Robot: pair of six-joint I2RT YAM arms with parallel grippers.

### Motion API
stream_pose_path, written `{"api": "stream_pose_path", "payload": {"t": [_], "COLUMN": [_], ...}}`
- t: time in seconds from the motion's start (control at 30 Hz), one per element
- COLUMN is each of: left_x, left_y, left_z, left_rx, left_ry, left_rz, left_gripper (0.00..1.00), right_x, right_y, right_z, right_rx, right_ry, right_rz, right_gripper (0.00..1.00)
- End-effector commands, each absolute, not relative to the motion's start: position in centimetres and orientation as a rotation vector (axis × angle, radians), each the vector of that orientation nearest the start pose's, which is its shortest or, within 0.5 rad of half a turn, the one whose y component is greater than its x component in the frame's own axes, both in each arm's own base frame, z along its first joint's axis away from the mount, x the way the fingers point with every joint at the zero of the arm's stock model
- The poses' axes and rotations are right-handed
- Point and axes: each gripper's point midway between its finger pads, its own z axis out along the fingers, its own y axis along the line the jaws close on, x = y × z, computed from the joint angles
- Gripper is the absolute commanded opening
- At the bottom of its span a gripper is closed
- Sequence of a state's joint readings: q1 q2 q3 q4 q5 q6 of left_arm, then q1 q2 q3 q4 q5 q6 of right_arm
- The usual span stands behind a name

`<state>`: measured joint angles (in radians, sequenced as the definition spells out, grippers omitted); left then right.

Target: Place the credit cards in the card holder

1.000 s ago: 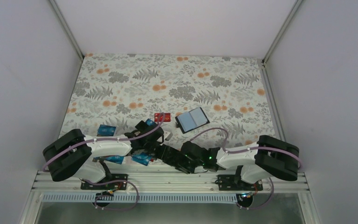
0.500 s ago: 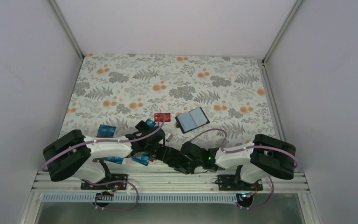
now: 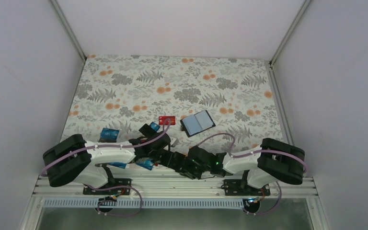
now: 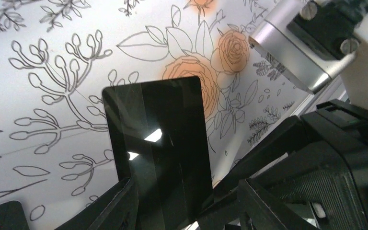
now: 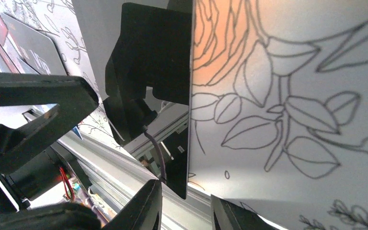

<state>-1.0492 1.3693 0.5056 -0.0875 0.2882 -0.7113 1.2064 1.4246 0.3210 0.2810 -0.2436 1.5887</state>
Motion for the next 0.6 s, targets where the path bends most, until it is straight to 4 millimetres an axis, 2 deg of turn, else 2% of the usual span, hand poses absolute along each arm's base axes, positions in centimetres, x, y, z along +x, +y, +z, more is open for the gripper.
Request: {"api": "stream_pose_path", "payload": {"t": [0.0,0.57], "left_x": [9.4,9.1], "left_y": [-31.0,-31.3], "left_z": [4.7,4.4], "left_rx": [0.685,0.698], "left_ry": [2.714,2.716], "left_rz": [-1.100,-1.118], "left_gripper": [0.53,0.52], "right_x": [10.7,11.5], "right_y": [31.4,33.0], "right_z": [2.5,3.6], "right_rx": [0.483,0.415], "right_ry": [2.779,2.753], "right_rz": [1.308,1.369], "right_gripper": [0.28,0.19]}}
